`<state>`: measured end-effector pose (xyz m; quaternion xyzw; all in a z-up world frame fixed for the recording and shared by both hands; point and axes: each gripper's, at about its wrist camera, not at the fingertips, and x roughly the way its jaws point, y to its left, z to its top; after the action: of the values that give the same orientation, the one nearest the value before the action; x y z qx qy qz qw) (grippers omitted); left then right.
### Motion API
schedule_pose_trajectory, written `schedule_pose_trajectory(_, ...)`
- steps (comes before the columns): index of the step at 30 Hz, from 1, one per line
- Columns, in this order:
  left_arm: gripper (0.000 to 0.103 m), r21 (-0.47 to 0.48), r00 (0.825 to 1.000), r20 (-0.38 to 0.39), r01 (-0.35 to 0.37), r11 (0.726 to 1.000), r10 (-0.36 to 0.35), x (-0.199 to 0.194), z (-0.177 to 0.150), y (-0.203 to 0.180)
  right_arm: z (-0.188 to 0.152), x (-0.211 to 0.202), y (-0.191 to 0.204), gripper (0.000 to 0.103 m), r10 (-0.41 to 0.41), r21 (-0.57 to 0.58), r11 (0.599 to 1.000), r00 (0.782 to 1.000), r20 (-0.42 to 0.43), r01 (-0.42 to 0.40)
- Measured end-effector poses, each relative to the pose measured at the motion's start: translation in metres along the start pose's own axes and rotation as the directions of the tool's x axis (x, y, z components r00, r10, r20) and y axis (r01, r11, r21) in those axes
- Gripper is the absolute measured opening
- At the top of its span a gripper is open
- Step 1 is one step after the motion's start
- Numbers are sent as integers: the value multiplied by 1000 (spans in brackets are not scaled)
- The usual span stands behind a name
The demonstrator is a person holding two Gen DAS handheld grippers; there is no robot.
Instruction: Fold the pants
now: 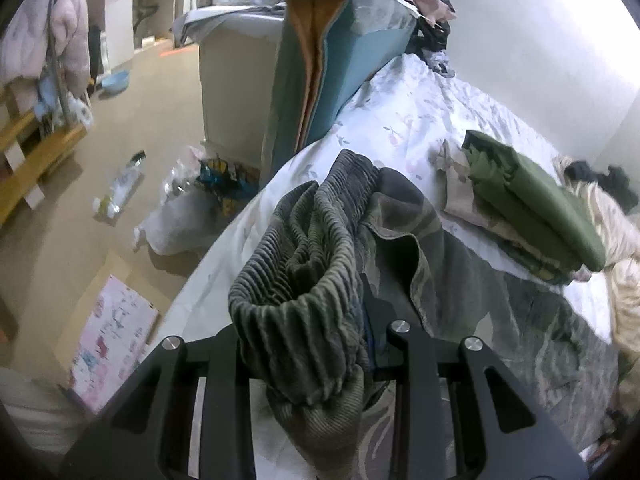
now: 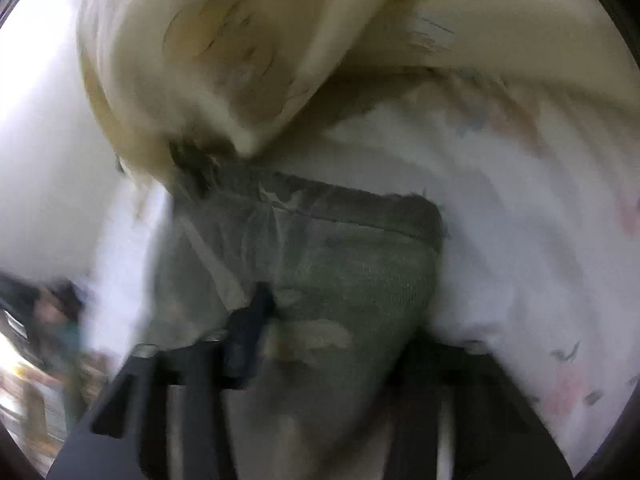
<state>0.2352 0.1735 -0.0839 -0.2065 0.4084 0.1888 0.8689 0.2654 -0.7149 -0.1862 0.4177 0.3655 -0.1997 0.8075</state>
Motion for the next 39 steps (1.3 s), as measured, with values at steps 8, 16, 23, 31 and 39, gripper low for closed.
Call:
schedule_pose_trajectory(8,23,51,1000,-3,-1,999,1,-20,16,-3,9,-55,27,5,36,-36,999,996,76,-34)
schedule_pose_trajectory(16,23,97,986,-157,67,993,-51,-57,51,4,5,-132,42,4,3,-56,998,997,83,1)
schedule_pose_trajectory(23,22,49,974,-215,88,995,-75,-117,57,80,-36,-198,5,4,-77,-33,997,995,-66,75)
schedule_pose_trajectory(31,23,55,928,-371,34,998,-11,-114,7,154,-98,-195,-36,5,-326,-140,945,873,-361,295)
schedule_pose_trajectory(39,24,162,939,-337,-14,987,68,-104,-7,130,-109,-179,4,55,-685,-470,700,693,-226,538)
